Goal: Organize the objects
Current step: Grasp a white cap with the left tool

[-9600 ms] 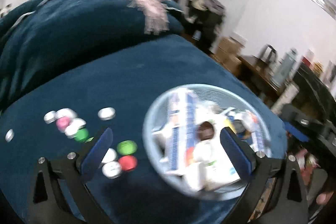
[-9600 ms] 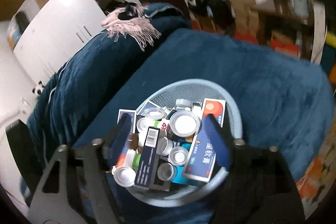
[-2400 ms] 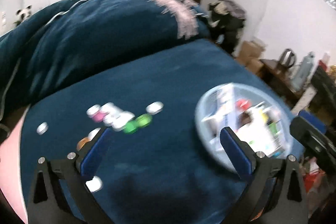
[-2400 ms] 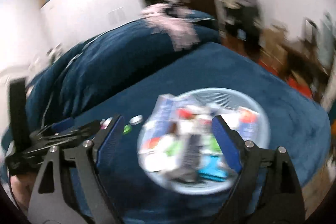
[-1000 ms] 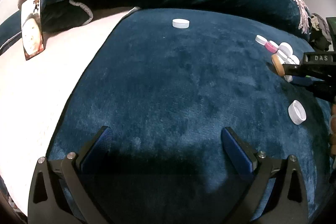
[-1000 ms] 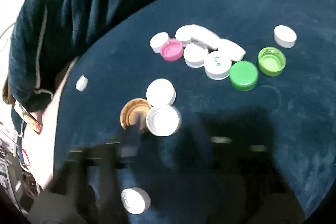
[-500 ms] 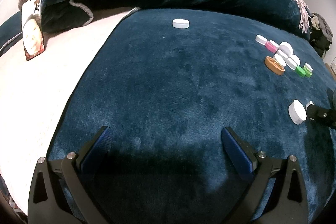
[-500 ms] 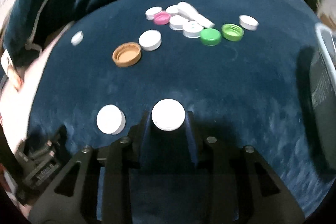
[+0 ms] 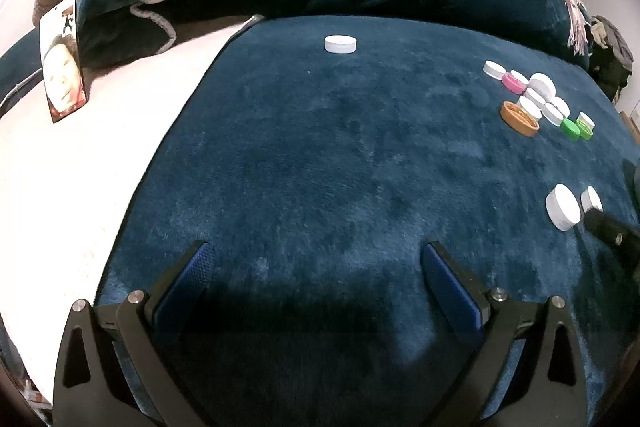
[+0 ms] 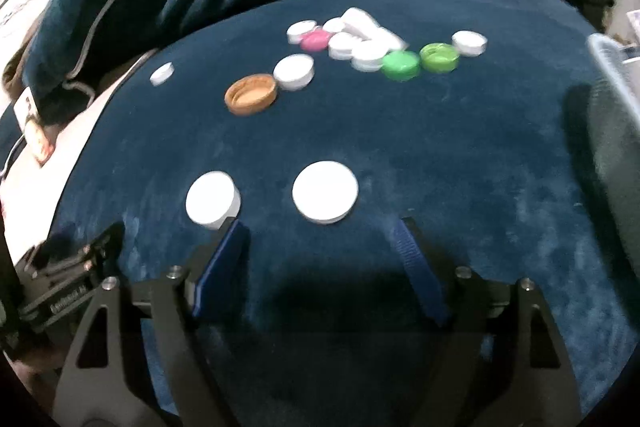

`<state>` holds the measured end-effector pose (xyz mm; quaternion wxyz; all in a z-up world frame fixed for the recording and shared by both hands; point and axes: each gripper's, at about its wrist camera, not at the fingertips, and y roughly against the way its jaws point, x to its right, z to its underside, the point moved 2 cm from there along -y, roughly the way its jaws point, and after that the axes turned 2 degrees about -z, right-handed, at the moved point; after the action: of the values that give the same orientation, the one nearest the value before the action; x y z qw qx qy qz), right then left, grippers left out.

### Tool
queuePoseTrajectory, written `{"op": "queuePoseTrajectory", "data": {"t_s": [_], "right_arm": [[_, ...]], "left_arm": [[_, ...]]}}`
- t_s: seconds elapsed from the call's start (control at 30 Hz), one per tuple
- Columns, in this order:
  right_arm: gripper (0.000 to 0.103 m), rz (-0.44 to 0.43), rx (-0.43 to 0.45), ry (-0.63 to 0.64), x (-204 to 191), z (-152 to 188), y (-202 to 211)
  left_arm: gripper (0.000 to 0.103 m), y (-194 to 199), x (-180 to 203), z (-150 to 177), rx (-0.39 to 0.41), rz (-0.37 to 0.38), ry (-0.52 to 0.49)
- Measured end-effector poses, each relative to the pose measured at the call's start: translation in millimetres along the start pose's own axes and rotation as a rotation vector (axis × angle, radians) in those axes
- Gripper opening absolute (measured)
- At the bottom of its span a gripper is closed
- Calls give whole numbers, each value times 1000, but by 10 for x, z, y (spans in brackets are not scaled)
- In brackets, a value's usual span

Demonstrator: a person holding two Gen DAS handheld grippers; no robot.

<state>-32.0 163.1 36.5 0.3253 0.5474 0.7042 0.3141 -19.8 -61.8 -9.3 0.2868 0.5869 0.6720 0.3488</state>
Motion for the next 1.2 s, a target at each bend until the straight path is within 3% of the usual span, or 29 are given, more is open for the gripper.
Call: {"op": "queuePoseTrajectory", "data": {"t_s": [0.1, 0.3, 0.37, 0.43, 0.57, 0.8, 1.0, 1.1, 1.2], "right_arm": [[79, 25, -41, -3, 47, -48, -137], [64, 37, -55, 44, 46, 16, -183], [51, 16, -37, 19, 93, -6, -135], [45, 6, -15, -18, 150, -41, -117], [47, -8, -57, -46, 146, -62, -265], [47, -28, -32, -54, 159, -33, -214], [37, -20, 1, -81, 192, -5, -108], [38, -14, -6, -63, 165, 57, -112], [40, -15, -15, -54, 181, 56, -153]], "left_arm": [[103, 2, 15, 7, 1, -9, -4], [103, 7, 38, 19, 7, -18, -5], [103, 12, 42, 18, 8, -20, -4], [103, 14, 50, 20, 11, -23, -5], [103, 11, 59, 20, 12, -28, -6], [103, 7, 58, 24, 14, -32, -7], [103, 20, 68, 24, 9, -35, -14], [102, 110, 162, -11, 56, -48, -57], [102, 223, 323, -52, 109, 25, -78]]}}
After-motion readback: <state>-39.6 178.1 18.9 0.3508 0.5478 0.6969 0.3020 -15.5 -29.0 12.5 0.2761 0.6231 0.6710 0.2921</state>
